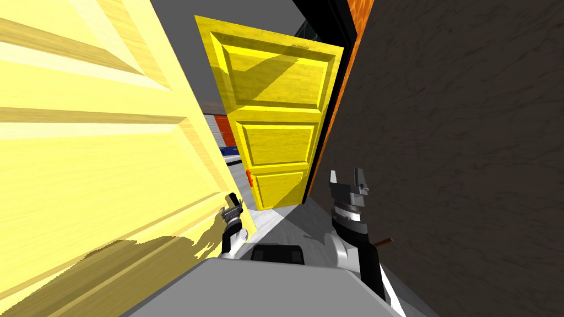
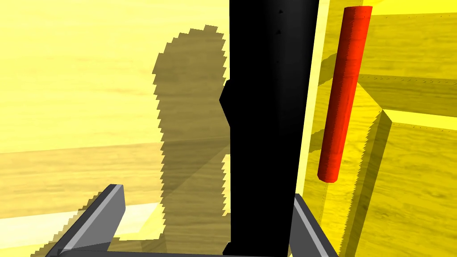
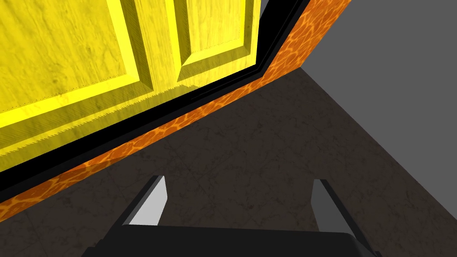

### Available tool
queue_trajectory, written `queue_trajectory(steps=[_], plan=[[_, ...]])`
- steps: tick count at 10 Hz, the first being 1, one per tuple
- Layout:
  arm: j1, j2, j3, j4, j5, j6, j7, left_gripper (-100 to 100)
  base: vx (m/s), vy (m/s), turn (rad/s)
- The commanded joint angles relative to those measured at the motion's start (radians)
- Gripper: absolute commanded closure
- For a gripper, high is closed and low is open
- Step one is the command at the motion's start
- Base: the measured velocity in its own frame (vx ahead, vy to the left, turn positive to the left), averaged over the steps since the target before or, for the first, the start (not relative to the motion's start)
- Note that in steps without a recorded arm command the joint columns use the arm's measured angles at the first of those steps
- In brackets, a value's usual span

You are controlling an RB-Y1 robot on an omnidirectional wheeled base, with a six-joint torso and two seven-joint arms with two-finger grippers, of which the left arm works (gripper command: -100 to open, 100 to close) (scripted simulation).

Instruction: Push the door open

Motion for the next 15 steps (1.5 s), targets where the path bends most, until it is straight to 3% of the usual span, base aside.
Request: queue_trajectory(steps=[1, 2, 3, 7, 15], plan=[[-0.007, 0.046, 0.024, 0.050, 0.004, -0.035, 0.025, 100, -0.002, -0.006, 0.024], [-0.007, 0.046, 0.024, 0.069, 0.004, -0.035, 0.025, 100, 0.002, -0.009, -0.013], [-0.046, 0.031, 0.029, 0.104, 0.006, -0.045, 0.040, 100, 0.031, 0.016, -0.198], [-0.040, 0.041, 0.065, 0.110, 0.016, -0.051, 0.037, 100, 0.024, 0.035, -0.066], [-0.038, 0.044, 0.076, 0.112, 0.019, -0.053, 0.036, 100, 0.003, 0.015, -0.011]])
